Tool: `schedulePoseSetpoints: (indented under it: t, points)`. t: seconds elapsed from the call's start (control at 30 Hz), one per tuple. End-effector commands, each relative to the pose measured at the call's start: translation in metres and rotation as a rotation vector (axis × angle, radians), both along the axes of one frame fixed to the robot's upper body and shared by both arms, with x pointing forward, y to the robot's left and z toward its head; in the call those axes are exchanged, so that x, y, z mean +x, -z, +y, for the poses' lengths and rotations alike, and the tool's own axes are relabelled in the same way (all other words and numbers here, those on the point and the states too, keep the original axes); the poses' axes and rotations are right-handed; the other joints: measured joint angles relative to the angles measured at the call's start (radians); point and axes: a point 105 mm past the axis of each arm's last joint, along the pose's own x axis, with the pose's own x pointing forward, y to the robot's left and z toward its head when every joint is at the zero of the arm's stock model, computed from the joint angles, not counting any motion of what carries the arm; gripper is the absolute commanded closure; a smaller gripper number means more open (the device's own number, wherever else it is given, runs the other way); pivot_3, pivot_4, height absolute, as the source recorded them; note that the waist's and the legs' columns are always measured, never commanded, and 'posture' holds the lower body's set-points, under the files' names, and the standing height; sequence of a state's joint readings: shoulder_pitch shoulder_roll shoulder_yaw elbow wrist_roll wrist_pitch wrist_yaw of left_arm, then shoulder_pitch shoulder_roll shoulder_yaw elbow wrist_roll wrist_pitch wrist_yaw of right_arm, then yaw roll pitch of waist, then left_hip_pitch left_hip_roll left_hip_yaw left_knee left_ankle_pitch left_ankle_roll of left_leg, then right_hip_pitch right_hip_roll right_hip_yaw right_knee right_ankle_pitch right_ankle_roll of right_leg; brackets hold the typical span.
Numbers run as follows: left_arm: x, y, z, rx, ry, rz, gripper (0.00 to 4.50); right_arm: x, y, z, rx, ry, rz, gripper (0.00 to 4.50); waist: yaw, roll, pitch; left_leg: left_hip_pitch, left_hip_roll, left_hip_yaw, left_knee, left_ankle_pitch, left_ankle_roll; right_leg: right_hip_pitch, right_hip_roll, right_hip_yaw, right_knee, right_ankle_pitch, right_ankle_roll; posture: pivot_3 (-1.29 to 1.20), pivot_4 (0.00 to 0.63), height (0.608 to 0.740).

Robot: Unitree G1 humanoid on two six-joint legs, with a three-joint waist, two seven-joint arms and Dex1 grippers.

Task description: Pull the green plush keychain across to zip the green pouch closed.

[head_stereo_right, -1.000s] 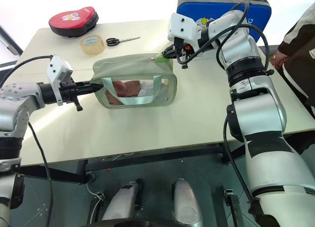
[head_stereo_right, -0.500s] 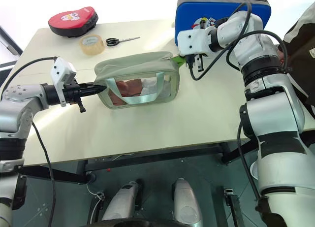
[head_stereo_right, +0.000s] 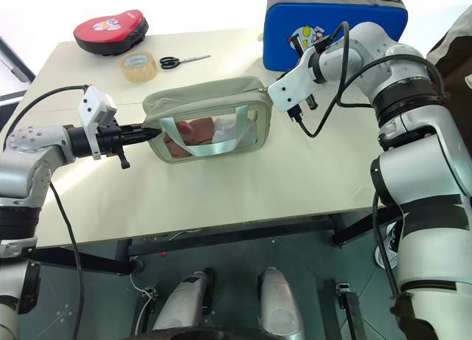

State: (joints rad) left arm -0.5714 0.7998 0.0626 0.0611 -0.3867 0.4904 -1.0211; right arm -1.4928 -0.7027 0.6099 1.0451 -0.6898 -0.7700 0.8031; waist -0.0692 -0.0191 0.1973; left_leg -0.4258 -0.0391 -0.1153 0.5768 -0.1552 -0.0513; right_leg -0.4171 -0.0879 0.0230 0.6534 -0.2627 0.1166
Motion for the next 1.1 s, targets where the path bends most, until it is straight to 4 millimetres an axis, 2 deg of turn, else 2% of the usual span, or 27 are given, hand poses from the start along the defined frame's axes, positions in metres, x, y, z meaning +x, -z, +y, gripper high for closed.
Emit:
schedulePoseSetpoints:
  t: [0.03,0.2,0.3,0.4,0.5,0.57,0.63,0.9,1.1]
  points:
    - [0.001,-0.010,0.012,0.007,-0.045,-0.033,4.50,0.002,-0.028,-0.030,-0.094,0.074,-0.122,4.46,0.000,0.000,0.000,0.000,0.000,0.000,0.000,0.000,0.000,0.000,0.000,0.000,0.000,0.000,0.000,0.00,0.150,0.740]
    - [0.001,-0.010,0.011,0.004,-0.043,-0.035,4.50,0.004,-0.034,-0.027,-0.204,0.025,-0.209,4.46,0.000,0.000,0.000,0.000,0.000,0.000,-0.001,0.000,0.000,-0.001,0.000,0.001,0.000,0.000,0.000,0.00,0.150,0.740]
    - [0.001,-0.010,0.010,0.002,-0.044,-0.037,4.50,0.004,-0.037,-0.024,-0.181,0.012,-0.227,4.46,-0.001,0.000,0.000,0.000,0.000,0.001,-0.001,0.000,0.000,-0.002,0.000,0.001,0.000,0.000,0.000,0.00,0.150,0.740]
    - [0.000,-0.010,0.010,-0.001,-0.047,-0.038,4.50,0.006,-0.034,-0.011,0.047,0.015,-0.170,4.46,0.000,0.000,0.000,0.000,0.000,0.001,-0.001,0.000,0.000,-0.002,0.000,0.001,0.000,0.000,0.000,0.00,0.150,0.740]
    - [-0.001,-0.008,0.010,-0.003,-0.050,-0.037,4.50,0.011,-0.032,0.002,0.526,0.088,0.009,4.46,-0.001,0.000,0.000,0.000,0.000,0.001,-0.001,0.000,0.000,0.000,0.000,0.001,0.000,0.000,0.000,0.00,0.150,0.740]
    - [-0.002,-0.007,0.011,-0.004,-0.053,-0.036,4.50,0.016,-0.031,0.000,0.811,0.175,0.141,4.46,-0.002,0.000,0.000,0.001,0.001,0.000,0.000,0.000,0.000,0.002,0.000,0.001,0.001,0.000,0.000,0.00,0.150,0.740]
    - [-0.003,-0.007,0.011,-0.005,-0.054,-0.033,4.50,0.020,-0.032,-0.005,1.006,0.254,0.195,4.46,-0.001,0.000,0.000,0.001,0.001,0.000,0.000,0.000,0.000,0.002,0.000,0.001,0.001,0.000,0.000,0.00,0.150,0.740]
    - [-0.002,-0.009,0.010,-0.004,-0.051,-0.032,4.50,0.018,-0.049,-0.012,1.378,0.355,0.052,4.46,0.001,0.000,0.000,0.000,0.000,0.000,0.000,0.000,0.000,0.000,0.000,0.001,0.001,0.000,0.000,0.00,0.150,0.740]
    - [-0.001,-0.009,0.005,-0.010,-0.040,-0.034,4.50,0.015,-0.047,-0.013,1.672,0.483,0.082,4.46,0.001,0.000,0.000,-0.001,0.000,0.000,0.000,0.000,0.000,-0.001,0.000,0.001,0.002,0.000,0.000,0.00,0.150,0.740]
